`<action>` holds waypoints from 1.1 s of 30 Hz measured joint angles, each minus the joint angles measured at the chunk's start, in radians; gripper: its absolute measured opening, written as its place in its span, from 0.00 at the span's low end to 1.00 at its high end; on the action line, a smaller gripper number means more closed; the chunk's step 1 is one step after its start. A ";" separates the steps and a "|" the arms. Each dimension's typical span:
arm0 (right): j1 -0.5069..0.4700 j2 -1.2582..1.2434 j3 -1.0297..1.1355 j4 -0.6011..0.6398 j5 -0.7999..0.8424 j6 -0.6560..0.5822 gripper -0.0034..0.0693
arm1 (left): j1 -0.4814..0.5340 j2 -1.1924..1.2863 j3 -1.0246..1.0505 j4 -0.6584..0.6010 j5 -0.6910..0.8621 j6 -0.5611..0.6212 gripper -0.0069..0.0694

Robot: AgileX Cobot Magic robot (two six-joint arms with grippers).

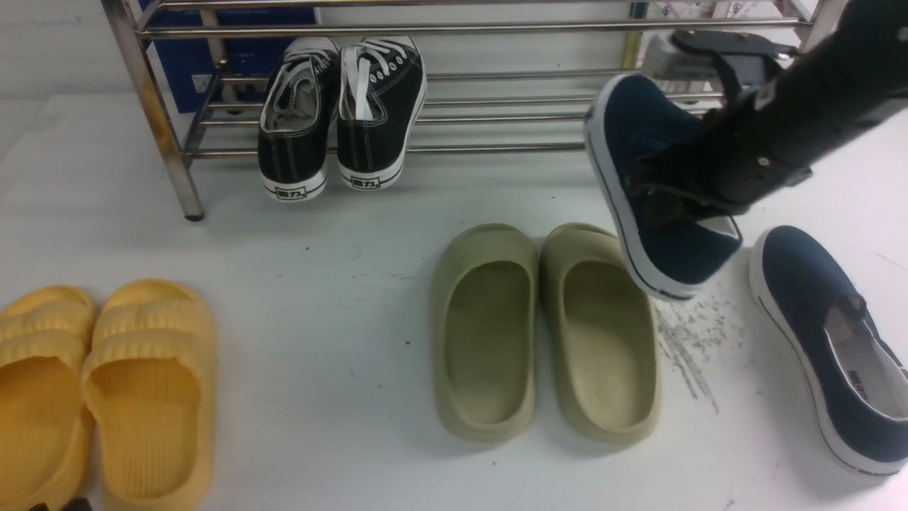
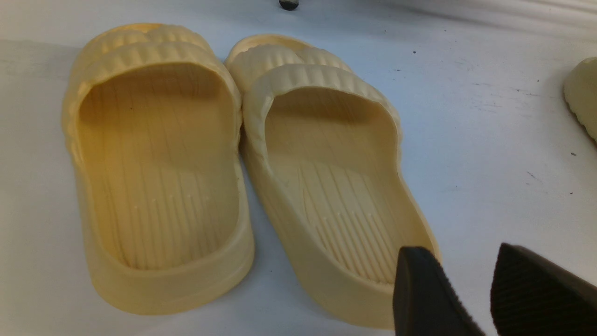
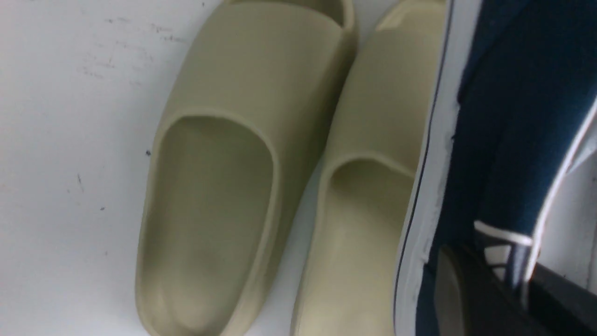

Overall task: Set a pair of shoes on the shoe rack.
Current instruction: Use the right arm to put a shoe into the shoe rack

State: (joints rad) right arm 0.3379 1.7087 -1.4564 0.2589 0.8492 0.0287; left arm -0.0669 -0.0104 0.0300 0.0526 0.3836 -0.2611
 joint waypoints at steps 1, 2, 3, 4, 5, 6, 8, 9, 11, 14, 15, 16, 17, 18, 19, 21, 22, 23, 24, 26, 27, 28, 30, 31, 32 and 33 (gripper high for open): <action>0.000 0.058 -0.044 -0.001 0.001 -0.004 0.12 | 0.000 0.000 0.000 0.000 0.000 0.000 0.40; 0.001 0.091 -0.071 -0.002 0.002 -0.004 0.12 | 0.000 0.000 0.000 0.000 0.000 0.000 0.40; 0.001 0.128 -0.105 -0.002 0.002 -0.004 0.12 | 0.000 0.000 0.000 0.000 0.000 0.000 0.40; 0.001 0.151 -0.124 -0.002 0.006 -0.004 0.12 | 0.000 0.000 0.000 0.000 0.000 0.000 0.40; 0.001 0.175 -0.143 -0.002 0.007 -0.004 0.12 | 0.000 0.000 0.000 0.000 0.000 0.000 0.40; 0.001 0.195 -0.172 -0.001 0.012 -0.004 0.12 | 0.000 0.000 0.000 0.000 0.000 0.000 0.40; 0.002 0.227 -0.217 0.000 0.017 -0.004 0.12 | 0.000 0.000 0.000 0.000 0.000 0.000 0.40; 0.002 0.242 -0.241 0.006 0.025 -0.004 0.12 | 0.000 0.000 0.000 0.000 0.000 0.000 0.40; 0.003 0.257 -0.268 0.012 0.035 -0.004 0.12 | 0.000 0.000 0.000 0.000 0.000 0.000 0.40; 0.003 0.292 -0.330 0.020 0.054 -0.004 0.12 | 0.000 0.000 0.000 0.000 0.000 0.000 0.40; 0.003 0.297 -0.343 0.020 0.055 -0.004 0.12 | 0.000 0.000 0.000 0.000 0.000 0.000 0.40; 0.003 0.297 -0.346 0.020 0.055 -0.004 0.12 | 0.000 0.000 0.000 0.000 0.000 0.000 0.40; 0.003 0.303 -0.369 0.005 0.039 -0.004 0.12 | 0.000 0.000 0.000 0.000 0.000 0.000 0.40; 0.003 0.306 -0.385 -0.002 0.034 -0.003 0.12 | 0.000 0.000 0.000 0.000 0.000 0.000 0.40; 0.002 0.306 -0.398 -0.010 0.032 -0.003 0.12 | 0.000 0.000 0.000 0.000 0.000 0.000 0.40; 0.002 0.308 -0.429 -0.034 0.031 -0.003 0.12 | 0.000 0.000 0.000 0.000 0.000 0.000 0.40; 0.002 0.309 -0.441 -0.037 0.030 -0.003 0.12 | 0.000 0.000 0.000 0.000 0.000 0.000 0.40; 0.002 0.309 -0.451 -0.040 0.026 -0.003 0.12 | 0.000 0.000 0.000 0.000 0.000 0.000 0.40; 0.002 0.309 -0.464 -0.047 0.020 -0.004 0.12 | 0.000 0.000 0.000 0.000 0.000 0.000 0.40; 0.002 0.313 -0.475 -0.053 0.007 -0.004 0.12 | 0.000 0.000 0.000 0.000 0.000 0.000 0.40; 0.002 0.325 -0.486 -0.063 -0.021 -0.004 0.12 | 0.000 0.000 0.000 0.000 0.000 0.000 0.40; 0.002 0.331 -0.487 -0.065 -0.036 -0.005 0.12 | 0.000 0.000 0.000 0.000 0.000 0.000 0.40; 0.002 0.350 -0.489 -0.071 -0.065 -0.009 0.12 | 0.000 0.000 0.000 0.000 0.000 0.000 0.40; 0.002 0.370 -0.489 -0.075 -0.086 -0.015 0.12 | 0.000 0.000 0.000 0.000 0.000 0.000 0.40; 0.002 0.377 -0.489 -0.075 -0.092 -0.020 0.12 | 0.000 0.000 0.000 0.000 0.000 0.000 0.40; 0.002 0.385 -0.489 -0.075 -0.102 -0.029 0.12 | 0.000 0.000 0.000 0.000 0.000 0.000 0.40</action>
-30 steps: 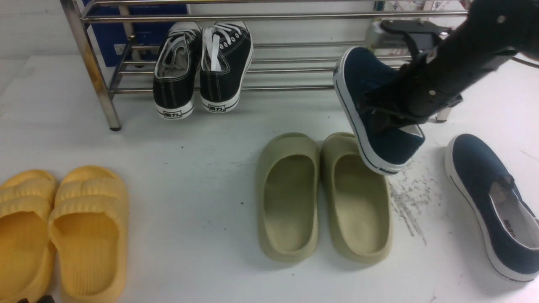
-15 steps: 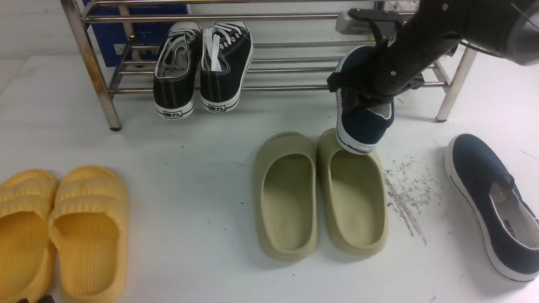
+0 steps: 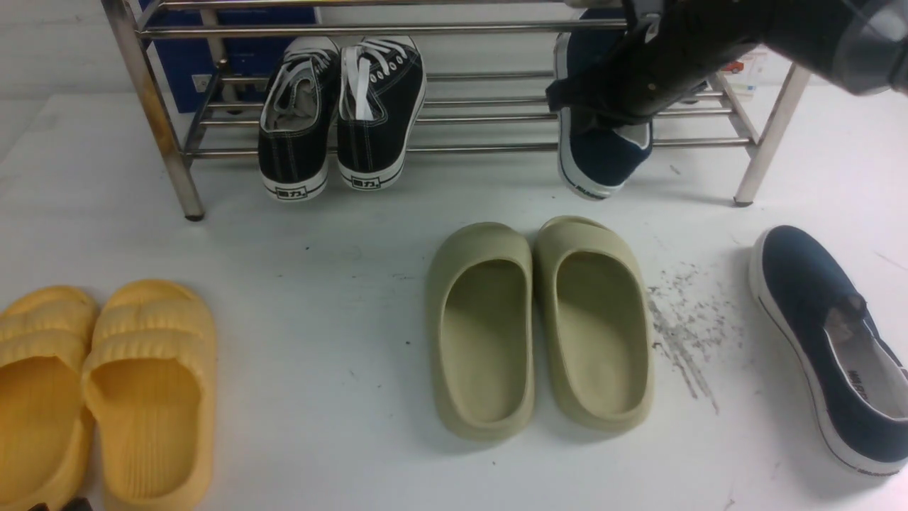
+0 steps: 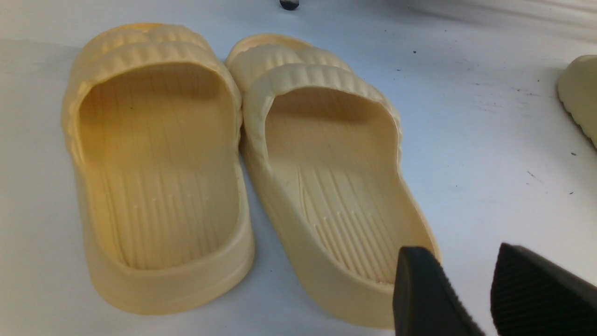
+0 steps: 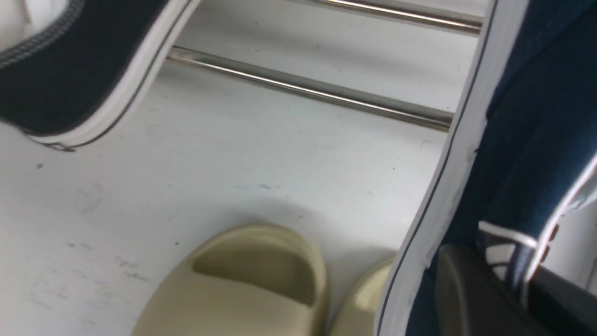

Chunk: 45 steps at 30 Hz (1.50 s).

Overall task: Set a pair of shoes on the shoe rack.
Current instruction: Use the right arm to put a shoe into the shoe rack

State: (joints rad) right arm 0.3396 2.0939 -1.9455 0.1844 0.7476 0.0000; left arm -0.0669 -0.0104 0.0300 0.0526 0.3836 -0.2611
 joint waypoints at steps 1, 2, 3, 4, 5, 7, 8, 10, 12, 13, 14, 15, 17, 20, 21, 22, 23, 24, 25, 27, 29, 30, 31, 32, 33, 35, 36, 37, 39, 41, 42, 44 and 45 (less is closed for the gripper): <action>0.000 0.015 0.000 0.000 -0.015 0.000 0.12 | 0.000 0.000 0.000 0.000 0.000 0.000 0.40; 0.000 0.040 0.000 0.000 -0.039 -0.015 0.12 | 0.000 0.000 0.000 0.000 0.000 0.000 0.40; 0.000 0.052 0.000 0.000 -0.052 -0.023 0.12 | 0.000 0.000 0.000 0.000 0.000 0.000 0.40; 0.000 0.062 0.000 0.003 -0.059 -0.025 0.12 | 0.000 0.000 0.000 0.000 0.000 0.000 0.40; 0.000 0.067 0.000 0.004 -0.060 -0.028 0.12 | 0.000 0.000 0.000 0.000 0.000 0.000 0.40; 0.001 0.067 0.000 -0.002 -0.069 -0.030 0.12 | 0.000 0.000 0.000 0.000 0.000 0.000 0.40; 0.001 0.067 0.000 -0.003 -0.070 -0.030 0.13 | 0.000 0.000 0.000 0.000 0.000 0.000 0.40; 0.001 0.067 -0.001 -0.011 -0.081 -0.030 0.16 | 0.000 0.000 0.000 0.000 0.000 0.000 0.40; 0.001 0.065 -0.005 -0.018 -0.084 -0.030 0.21 | 0.000 0.000 0.000 0.000 0.000 0.000 0.40; 0.001 0.062 -0.006 -0.022 -0.090 -0.030 0.25 | 0.000 0.000 0.000 0.000 0.000 0.000 0.40; 0.001 0.060 -0.006 -0.023 -0.091 -0.030 0.26 | 0.000 0.000 0.000 0.000 0.000 0.000 0.40; 0.001 0.049 -0.006 -0.026 -0.098 -0.030 0.32 | 0.000 0.000 0.000 0.000 0.000 0.000 0.40; 0.000 0.028 -0.009 -0.025 -0.096 -0.030 0.42 | 0.000 0.000 0.000 0.000 0.000 0.000 0.40; 0.000 -0.007 -0.013 -0.006 -0.065 -0.030 0.54 | 0.000 0.000 0.000 0.000 0.000 0.000 0.40; 0.000 -0.012 -0.013 -0.003 -0.052 -0.030 0.56 | 0.000 0.000 0.000 0.000 0.000 0.000 0.40; 0.000 -0.023 -0.014 0.003 -0.038 -0.030 0.57 | 0.000 0.000 0.000 0.000 0.000 0.000 0.40; 0.000 -0.046 -0.014 0.014 0.003 -0.030 0.60 | 0.000 0.000 0.000 0.000 0.000 0.000 0.40; 0.000 -0.052 -0.014 0.018 0.024 -0.030 0.61 | 0.000 0.000 0.000 0.000 0.000 0.000 0.40; 0.000 -0.065 -0.014 0.020 0.054 -0.030 0.62 | 0.000 0.000 0.000 0.000 0.000 0.000 0.40; 0.000 -0.110 -0.014 0.020 0.177 -0.029 0.61 | 0.000 0.000 0.000 0.000 0.000 0.000 0.40; 0.000 -0.125 -0.014 0.020 0.224 -0.028 0.59 | 0.000 0.000 0.000 0.000 0.000 0.000 0.40; 0.000 -0.145 -0.014 0.020 0.313 -0.028 0.50 | 0.000 0.000 0.000 0.000 0.000 0.000 0.40; 0.000 -0.149 -0.015 0.020 0.345 -0.027 0.46 | 0.000 0.000 0.000 0.000 0.000 0.000 0.40; 0.000 -0.149 -0.015 0.017 0.380 -0.019 0.37 | 0.000 0.000 0.000 0.000 0.000 0.000 0.40; 0.000 -0.149 -0.015 0.013 0.407 -0.013 0.32 | 0.000 0.000 0.000 0.000 0.000 0.000 0.40; 0.000 -0.143 -0.004 0.006 0.429 0.000 0.14 | 0.000 0.000 0.000 0.000 0.000 0.000 0.40; 0.000 -0.136 0.004 0.002 0.436 0.010 0.09 | 0.000 0.000 0.000 0.000 0.000 0.000 0.40; 0.000 -0.124 0.011 -0.004 0.439 0.020 0.05 | 0.000 0.000 0.000 0.000 0.000 0.000 0.40; 0.000 -0.099 0.020 -0.020 0.436 0.030 0.04 | 0.000 0.000 0.000 0.000 0.000 0.000 0.40; 0.000 -0.074 0.026 -0.039 0.418 0.034 0.04 | 0.000 0.000 0.000 0.000 0.000 0.000 0.40; 0.000 -0.059 0.026 -0.051 0.403 0.037 0.04 | 0.000 0.000 0.000 0.000 0.000 0.000 0.40; 0.000 -0.036 0.026 -0.073 0.359 0.039 0.04 | 0.000 0.000 0.000 0.000 0.000 0.000 0.40; 0.000 -0.024 0.026 -0.084 0.341 0.040 0.04 | 0.000 0.000 0.000 0.000 0.000 0.000 0.40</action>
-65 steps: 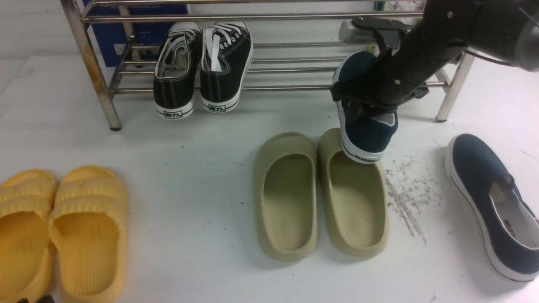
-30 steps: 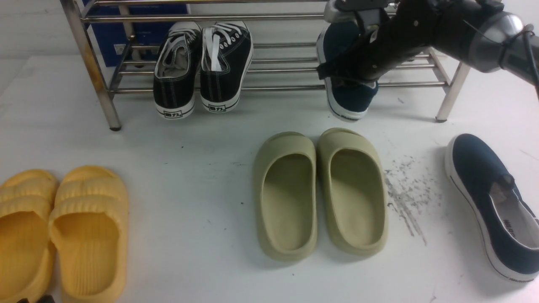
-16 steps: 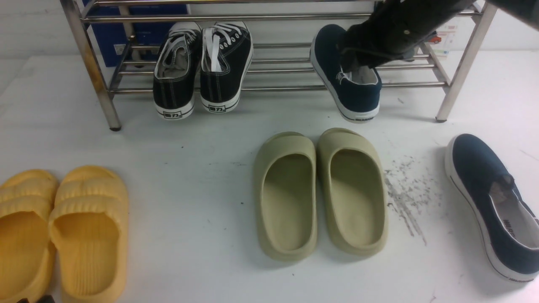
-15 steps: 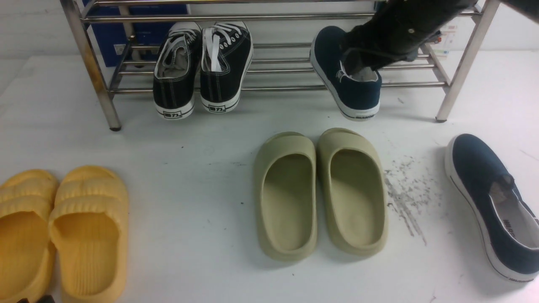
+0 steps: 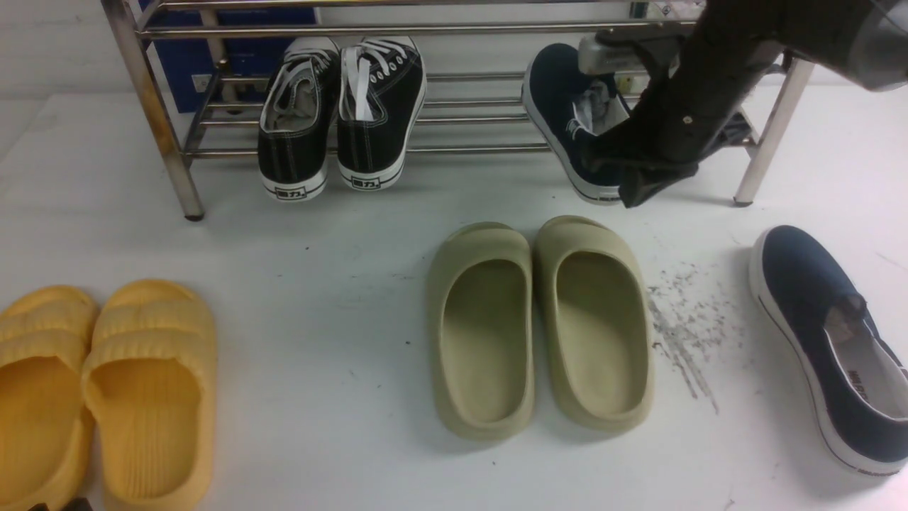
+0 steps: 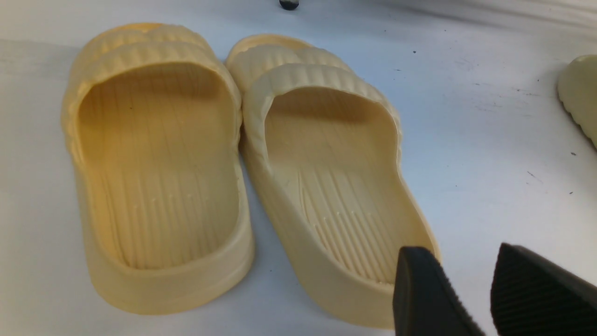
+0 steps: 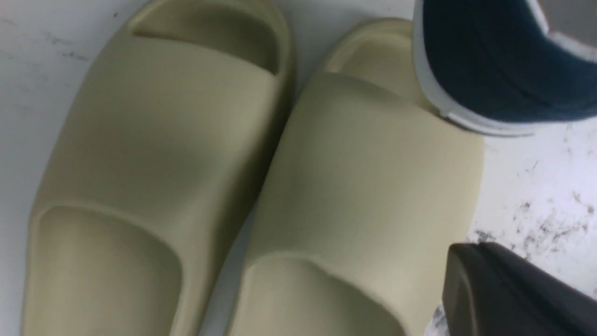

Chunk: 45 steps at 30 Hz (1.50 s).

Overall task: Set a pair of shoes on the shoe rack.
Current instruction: Use the right arm to put a shoe into the shoe rack, then use the right arm to grab the shoe closest to it

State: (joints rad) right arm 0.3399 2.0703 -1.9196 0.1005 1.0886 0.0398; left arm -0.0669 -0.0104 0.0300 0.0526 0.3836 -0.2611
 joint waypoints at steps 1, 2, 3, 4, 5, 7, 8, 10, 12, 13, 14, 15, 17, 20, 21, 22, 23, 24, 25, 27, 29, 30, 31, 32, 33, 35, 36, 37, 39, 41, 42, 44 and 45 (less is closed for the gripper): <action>0.000 0.011 0.000 -0.008 -0.024 0.000 0.04 | 0.000 0.000 0.000 0.000 0.000 0.000 0.40; 0.000 0.011 0.000 -0.010 -0.028 0.001 0.04 | 0.000 0.000 0.000 0.000 0.000 0.000 0.40; 0.000 0.020 0.000 -0.016 -0.054 0.001 0.04 | 0.000 0.000 0.000 0.000 0.000 0.000 0.40; 0.000 0.032 0.001 -0.024 -0.096 0.001 0.04 | 0.000 0.000 0.000 0.000 0.000 0.000 0.40; 0.000 0.032 0.001 -0.024 -0.101 0.001 0.04 | 0.000 0.000 0.000 0.000 0.000 0.000 0.40; 0.000 0.035 0.003 -0.024 -0.133 0.002 0.04 | 0.000 0.000 0.000 0.000 0.000 0.000 0.40; 0.000 0.035 0.003 -0.019 -0.151 0.002 0.04 | 0.000 0.000 0.000 0.000 0.000 0.000 0.40; 0.000 0.035 0.003 -0.008 -0.187 0.002 0.04 | 0.000 0.000 0.000 0.000 0.000 0.000 0.40; 0.000 0.035 0.003 -0.001 -0.214 0.002 0.05 | 0.000 0.000 0.000 0.000 0.000 0.000 0.40; 0.000 0.035 0.003 0.000 -0.229 0.002 0.05 | 0.000 0.000 0.000 0.000 0.000 0.000 0.40; 0.000 0.035 0.003 0.000 -0.232 0.002 0.05 | 0.000 0.000 0.000 0.000 0.000 0.000 0.40; 0.000 0.035 0.003 0.002 -0.258 0.001 0.05 | 0.000 0.000 0.000 0.000 0.000 0.000 0.40; 0.000 0.035 0.003 0.002 -0.275 0.000 0.05 | 0.000 0.000 0.000 0.000 0.000 0.000 0.40; 0.000 0.035 0.003 -0.002 -0.288 0.000 0.05 | 0.000 0.000 0.000 0.000 0.000 0.000 0.40; 0.000 0.035 0.003 -0.002 -0.289 0.000 0.05 | 0.000 0.000 0.000 0.000 0.000 0.000 0.40; 0.000 0.035 0.003 -0.001 -0.289 0.000 0.05 | 0.000 0.000 0.000 0.000 0.000 0.000 0.40; 0.000 0.035 0.003 0.002 -0.287 0.000 0.05 | 0.000 0.000 0.000 0.000 0.000 0.000 0.40; 0.000 0.035 0.003 0.011 -0.283 0.000 0.05 | 0.000 0.000 0.000 0.000 0.000 0.000 0.40; 0.000 0.034 0.003 0.021 -0.278 0.000 0.05 | 0.000 0.000 0.000 0.000 0.000 0.000 0.40; 0.000 0.029 0.003 0.042 -0.260 0.000 0.06 | 0.000 0.000 0.000 0.000 0.000 0.000 0.40; 0.000 -0.003 0.003 0.073 -0.205 0.000 0.06 | 0.000 0.000 0.000 0.000 0.000 0.000 0.40; 0.000 -0.007 0.003 0.075 -0.205 0.000 0.06 | 0.000 0.000 0.000 0.000 0.000 0.000 0.40; 0.000 -0.045 0.003 0.078 -0.147 0.000 0.06 | 0.000 0.000 0.000 0.000 0.000 0.000 0.40; 0.000 -0.045 0.003 0.078 -0.140 0.000 0.07 | 0.000 0.000 0.000 0.000 0.000 0.000 0.40; 0.000 -0.079 0.003 0.077 -0.090 0.000 0.07 | 0.000 0.000 0.000 0.000 0.000 0.000 0.40; 0.000 -0.117 0.003 0.067 -0.036 0.001 0.07 | 0.000 0.000 0.000 0.000 0.000 0.000 0.40; 0.000 -0.148 0.003 0.044 0.017 0.002 0.08 | 0.000 0.000 0.000 0.000 0.000 0.000 0.40; 0.000 -0.177 0.003 0.016 0.061 0.011 0.08 | 0.000 0.000 0.000 0.000 0.000 0.000 0.40; 0.000 -0.210 0.005 -0.020 0.097 0.024 0.09 | 0.000 0.000 0.000 0.000 0.000 0.000 0.40; 0.000 -0.251 0.026 -0.057 0.112 0.045 0.09 | 0.000 0.000 0.000 0.000 0.000 0.000 0.40; 0.000 -0.276 0.045 -0.078 0.115 0.059 0.10 | 0.000 0.000 0.000 0.000 0.000 0.000 0.40; 0.000 -0.333 0.105 -0.126 0.118 0.090 0.10 | 0.000 0.000 0.000 0.000 0.000 0.000 0.40; 0.000 -0.354 0.132 -0.146 0.119 0.103 0.11 | 0.000 0.000 0.000 0.000 0.000 0.000 0.40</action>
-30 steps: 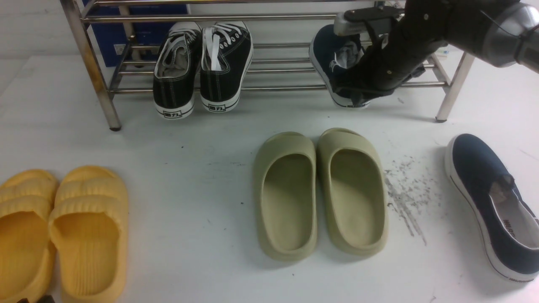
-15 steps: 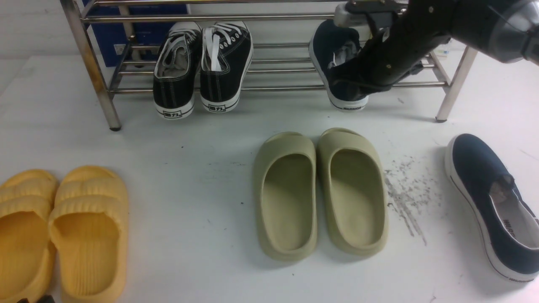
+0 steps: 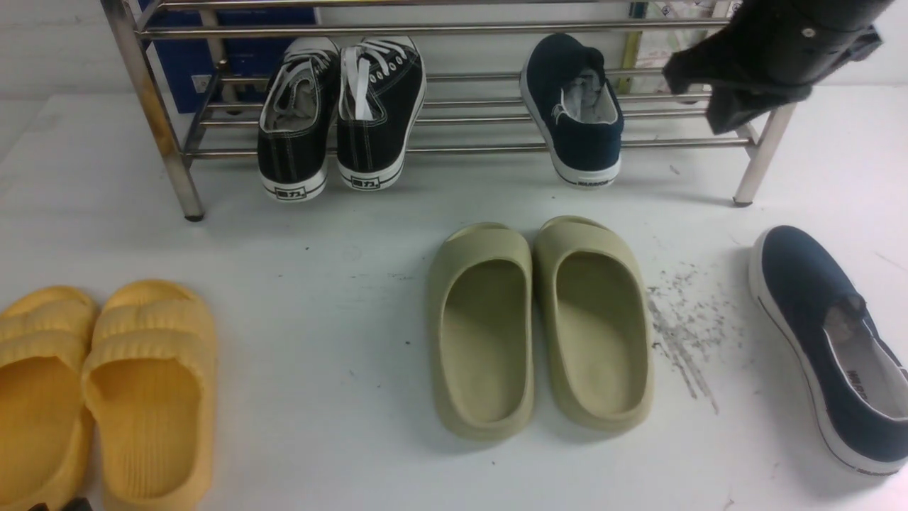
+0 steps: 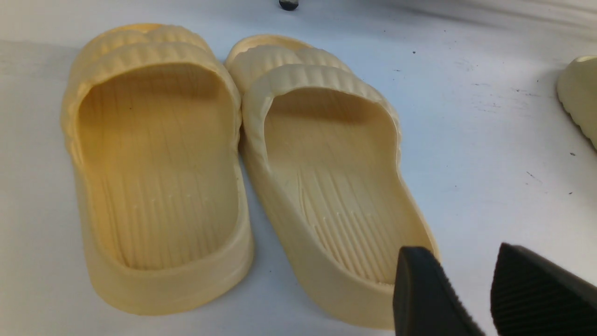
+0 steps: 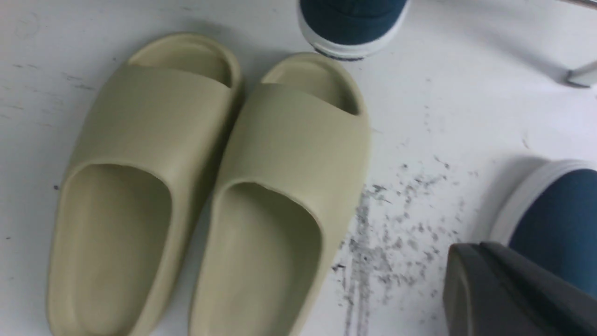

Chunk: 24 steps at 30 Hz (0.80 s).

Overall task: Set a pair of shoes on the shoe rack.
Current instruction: Use the right arm to grab the shoe closest to it

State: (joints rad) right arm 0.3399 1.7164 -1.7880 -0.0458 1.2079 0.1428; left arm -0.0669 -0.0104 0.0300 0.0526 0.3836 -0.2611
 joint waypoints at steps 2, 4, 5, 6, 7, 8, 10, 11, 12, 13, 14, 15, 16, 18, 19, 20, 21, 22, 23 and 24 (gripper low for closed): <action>0.000 -0.049 0.064 -0.045 0.000 0.030 0.11 | 0.000 0.000 0.000 0.000 0.000 0.000 0.40; 0.000 -0.101 0.171 -0.106 -0.011 0.066 0.12 | 0.000 0.000 0.000 0.000 0.000 0.000 0.40; 0.000 -0.124 0.214 -0.128 -0.015 0.079 0.12 | 0.000 0.000 0.000 0.000 0.000 0.000 0.40; 0.000 -0.140 0.269 -0.152 -0.017 0.099 0.13 | 0.000 0.000 0.000 0.000 0.000 0.000 0.40; 0.000 -0.144 0.280 -0.156 -0.019 0.104 0.13 | 0.000 0.000 0.000 0.000 0.000 0.000 0.40; 0.000 -0.171 0.379 -0.192 -0.020 0.147 0.14 | 0.000 0.000 0.000 0.000 0.000 0.000 0.40; 0.000 -0.182 0.481 -0.215 -0.024 0.191 0.17 | 0.000 0.000 0.000 0.000 0.000 0.000 0.40; 0.000 -0.184 0.518 -0.218 -0.028 0.212 0.19 | 0.000 0.000 0.000 0.000 0.000 0.000 0.40; 0.000 -0.184 0.562 -0.222 -0.038 0.231 0.22 | 0.000 0.000 0.000 0.000 0.000 0.000 0.40; 0.000 -0.184 0.570 -0.223 -0.041 0.235 0.22 | 0.000 0.000 0.000 0.000 0.000 0.000 0.40; 0.000 -0.183 0.610 -0.223 -0.056 0.249 0.25 | 0.000 0.000 0.000 0.000 0.000 0.000 0.40; -0.001 -0.181 0.666 -0.223 -0.097 0.269 0.32 | 0.000 0.000 0.000 0.000 0.000 0.000 0.40; -0.002 -0.179 0.678 -0.223 -0.109 0.272 0.33 | 0.000 0.000 0.000 0.000 0.000 0.000 0.40; -0.021 -0.166 0.742 -0.222 -0.207 0.283 0.45 | 0.000 0.000 0.000 0.000 0.000 0.000 0.40; -0.028 -0.159 0.754 -0.222 -0.227 0.287 0.48 | 0.000 0.000 0.000 0.000 0.000 0.000 0.40; -0.038 -0.150 0.763 -0.220 -0.255 0.290 0.50 | 0.000 0.000 0.000 0.000 0.000 0.000 0.40; -0.056 -0.137 0.770 -0.211 -0.277 0.293 0.52 | 0.000 0.000 0.000 0.000 0.000 0.000 0.40; -0.059 -0.134 0.770 -0.211 -0.277 0.293 0.52 | 0.000 0.000 0.000 0.000 0.000 0.000 0.40; -0.075 -0.120 0.774 -0.201 -0.298 0.293 0.54 | 0.000 0.000 0.000 0.000 0.000 0.000 0.40; -0.101 -0.097 0.776 -0.179 -0.316 0.288 0.53 | 0.000 0.000 0.000 0.000 0.000 0.000 0.40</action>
State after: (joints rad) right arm 0.2393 1.6199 -1.0119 -0.2246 0.8918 0.4312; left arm -0.0669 -0.0104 0.0300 0.0526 0.3836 -0.2611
